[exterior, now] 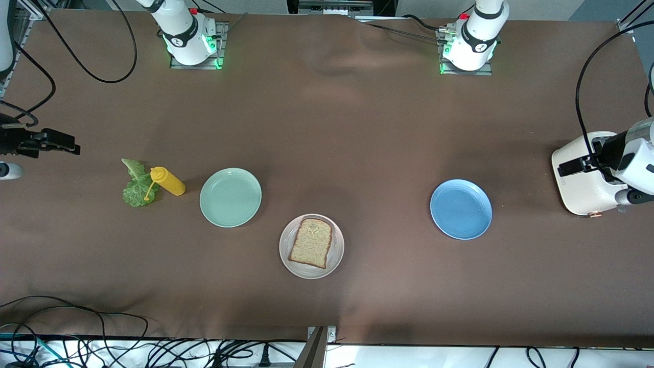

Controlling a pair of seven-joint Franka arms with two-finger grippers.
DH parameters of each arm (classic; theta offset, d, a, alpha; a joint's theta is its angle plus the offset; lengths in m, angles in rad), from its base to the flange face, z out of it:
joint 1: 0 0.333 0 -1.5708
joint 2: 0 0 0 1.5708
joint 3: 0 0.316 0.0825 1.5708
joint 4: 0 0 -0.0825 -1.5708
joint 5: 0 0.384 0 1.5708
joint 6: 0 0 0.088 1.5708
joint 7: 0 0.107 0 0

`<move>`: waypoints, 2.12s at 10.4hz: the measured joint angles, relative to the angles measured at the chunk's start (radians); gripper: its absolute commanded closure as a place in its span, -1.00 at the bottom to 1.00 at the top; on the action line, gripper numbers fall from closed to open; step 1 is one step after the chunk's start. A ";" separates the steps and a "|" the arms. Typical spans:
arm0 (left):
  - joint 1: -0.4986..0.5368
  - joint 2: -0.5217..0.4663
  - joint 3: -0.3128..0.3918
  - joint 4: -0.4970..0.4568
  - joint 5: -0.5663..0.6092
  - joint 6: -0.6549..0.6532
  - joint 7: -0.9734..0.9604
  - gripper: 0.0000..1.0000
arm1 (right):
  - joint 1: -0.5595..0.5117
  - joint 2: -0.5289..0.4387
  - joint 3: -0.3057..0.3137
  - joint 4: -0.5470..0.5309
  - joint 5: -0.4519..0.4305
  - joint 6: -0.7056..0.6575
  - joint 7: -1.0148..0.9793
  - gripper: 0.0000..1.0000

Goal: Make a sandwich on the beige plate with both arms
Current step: 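Move the right gripper over the green lettuce leaf, then lower the right gripper and grasp the lettuce leaf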

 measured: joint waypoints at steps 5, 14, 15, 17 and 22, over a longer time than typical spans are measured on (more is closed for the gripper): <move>-0.009 -0.039 0.001 -0.042 -0.004 0.000 0.010 -1.00 | -0.001 -0.036 -0.003 -0.436 0.000 0.485 -0.110 -1.00; -0.047 -0.049 0.019 -0.043 -0.054 0.001 0.010 -1.00 | -0.055 0.052 -0.030 -0.754 0.000 0.898 -0.344 -1.00; -0.069 -0.051 0.045 -0.043 -0.054 0.001 0.010 -1.00 | -0.055 0.081 -0.030 -0.756 0.000 0.922 -0.347 -1.00; -0.078 -0.052 0.065 -0.043 -0.054 0.001 0.033 -1.00 | -0.055 0.130 -0.028 -0.757 0.000 0.957 -0.347 -0.84; -0.077 -0.052 0.074 -0.043 -0.054 0.001 0.050 -1.00 | -0.055 0.143 -0.025 -0.757 0.000 0.963 -0.347 0.98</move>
